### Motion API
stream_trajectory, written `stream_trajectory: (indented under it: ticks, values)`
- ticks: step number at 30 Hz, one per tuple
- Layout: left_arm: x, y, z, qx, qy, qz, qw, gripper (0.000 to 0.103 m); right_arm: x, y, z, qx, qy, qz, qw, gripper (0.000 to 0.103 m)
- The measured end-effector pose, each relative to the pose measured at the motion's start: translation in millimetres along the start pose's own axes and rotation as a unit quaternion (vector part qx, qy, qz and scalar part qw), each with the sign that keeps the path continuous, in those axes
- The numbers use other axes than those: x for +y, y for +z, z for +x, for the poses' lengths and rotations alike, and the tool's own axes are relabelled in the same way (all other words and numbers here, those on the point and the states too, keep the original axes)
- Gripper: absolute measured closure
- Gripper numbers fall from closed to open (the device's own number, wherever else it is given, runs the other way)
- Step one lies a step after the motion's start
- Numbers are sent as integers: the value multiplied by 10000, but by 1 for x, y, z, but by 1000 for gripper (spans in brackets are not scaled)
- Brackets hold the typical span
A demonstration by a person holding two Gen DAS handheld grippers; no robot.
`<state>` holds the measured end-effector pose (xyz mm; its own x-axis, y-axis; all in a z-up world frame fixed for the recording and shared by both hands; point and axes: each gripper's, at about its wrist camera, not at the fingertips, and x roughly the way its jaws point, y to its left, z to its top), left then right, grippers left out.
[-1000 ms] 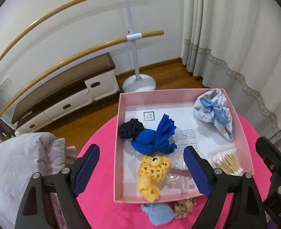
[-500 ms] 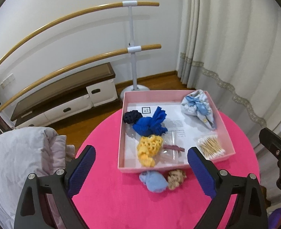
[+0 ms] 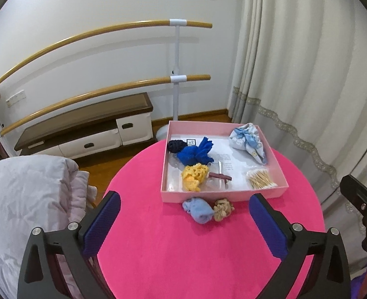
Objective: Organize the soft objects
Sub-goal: 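Withdraw both open tools from the box back over the table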
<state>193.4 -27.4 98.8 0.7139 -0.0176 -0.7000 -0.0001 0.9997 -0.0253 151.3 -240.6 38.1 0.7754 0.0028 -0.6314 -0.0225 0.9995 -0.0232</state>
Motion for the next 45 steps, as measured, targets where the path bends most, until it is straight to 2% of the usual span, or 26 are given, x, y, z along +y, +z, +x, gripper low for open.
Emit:
stream_trajectory:
  ticks: [6, 11, 16, 20, 31, 45]
  values:
    - [-1, -22, -28, -190, -4, 70, 9998, 1, 1, -15, -26, -279, -81, 76, 9995, 0]
    - [2, -35, -47, -264, -183, -7, 9995, 0, 4, -27, -44, -481, -271, 9, 9985, 0]
    - [0, -41, -65, -443, -258, 36, 9987, 0, 4, -35, -55, -603, -580, 111, 9964, 0]
    - [-4, -48, -76, -523, -257, 114, 9982, 0, 0, -37, -59, -630, -603, 206, 9960, 0]
    - [-9, -50, -77, -487, -250, 102, 9985, 0, -17, -42, -62, -648, -700, 406, 9946, 0]
    - [-20, -55, -77, -489, -235, 267, 9982, 0, -13, -44, -62, -705, -678, 322, 9947, 0]
